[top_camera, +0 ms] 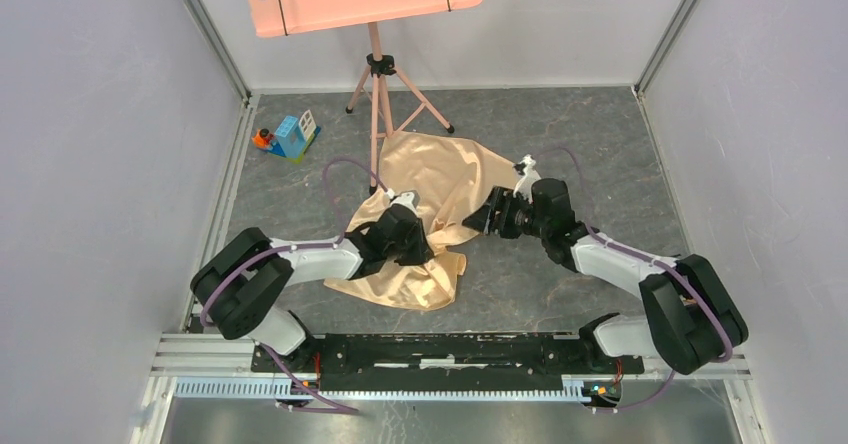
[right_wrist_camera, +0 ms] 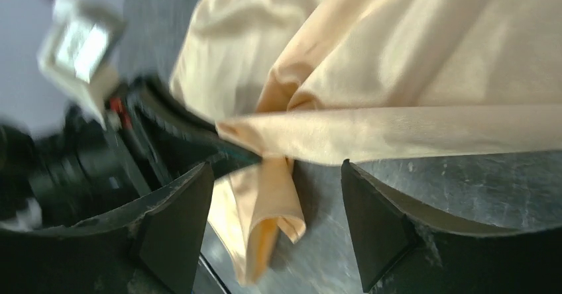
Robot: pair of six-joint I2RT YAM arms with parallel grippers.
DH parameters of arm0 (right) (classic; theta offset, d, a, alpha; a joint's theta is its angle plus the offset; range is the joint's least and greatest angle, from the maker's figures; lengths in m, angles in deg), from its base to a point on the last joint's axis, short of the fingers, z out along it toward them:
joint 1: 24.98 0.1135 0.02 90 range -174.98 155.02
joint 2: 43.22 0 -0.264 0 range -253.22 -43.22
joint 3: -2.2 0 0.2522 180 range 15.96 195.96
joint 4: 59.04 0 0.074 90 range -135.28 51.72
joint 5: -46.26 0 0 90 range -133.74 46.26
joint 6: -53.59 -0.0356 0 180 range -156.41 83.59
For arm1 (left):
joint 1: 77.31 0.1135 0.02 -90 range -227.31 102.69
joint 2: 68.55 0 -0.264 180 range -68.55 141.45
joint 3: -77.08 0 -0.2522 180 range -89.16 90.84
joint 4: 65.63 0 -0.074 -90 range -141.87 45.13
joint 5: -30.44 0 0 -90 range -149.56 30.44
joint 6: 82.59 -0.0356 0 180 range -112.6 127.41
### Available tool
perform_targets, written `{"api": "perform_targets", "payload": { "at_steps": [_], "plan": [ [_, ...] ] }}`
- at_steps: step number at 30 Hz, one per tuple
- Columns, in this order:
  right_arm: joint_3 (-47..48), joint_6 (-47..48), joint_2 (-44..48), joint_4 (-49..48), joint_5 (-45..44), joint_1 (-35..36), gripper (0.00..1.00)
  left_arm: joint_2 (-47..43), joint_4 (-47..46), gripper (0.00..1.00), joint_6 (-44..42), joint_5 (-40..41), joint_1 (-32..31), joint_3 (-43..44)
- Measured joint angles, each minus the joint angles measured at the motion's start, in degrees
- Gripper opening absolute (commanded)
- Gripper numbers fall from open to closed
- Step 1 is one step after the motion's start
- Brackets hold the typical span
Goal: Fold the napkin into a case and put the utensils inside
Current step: Smooth out the napkin at the center of the board.
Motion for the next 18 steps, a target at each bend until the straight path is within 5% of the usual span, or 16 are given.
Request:
{"api": "perform_targets", "payload": {
  "at_steps": [7, 18],
  "plan": [
    [-0.63, 29.03, 2.45, 6.27, 13.07, 1.64, 0.64, -1.75, -12.46, 0.23, 0.07, -13.92, 5.95, -7.61],
    [-11.26, 36.13, 5.79, 0.39, 12.31, 7.98, 0.64, -1.68, -17.46, 0.17, 0.22, -21.05, 7.02, -7.65]
  ]
}}
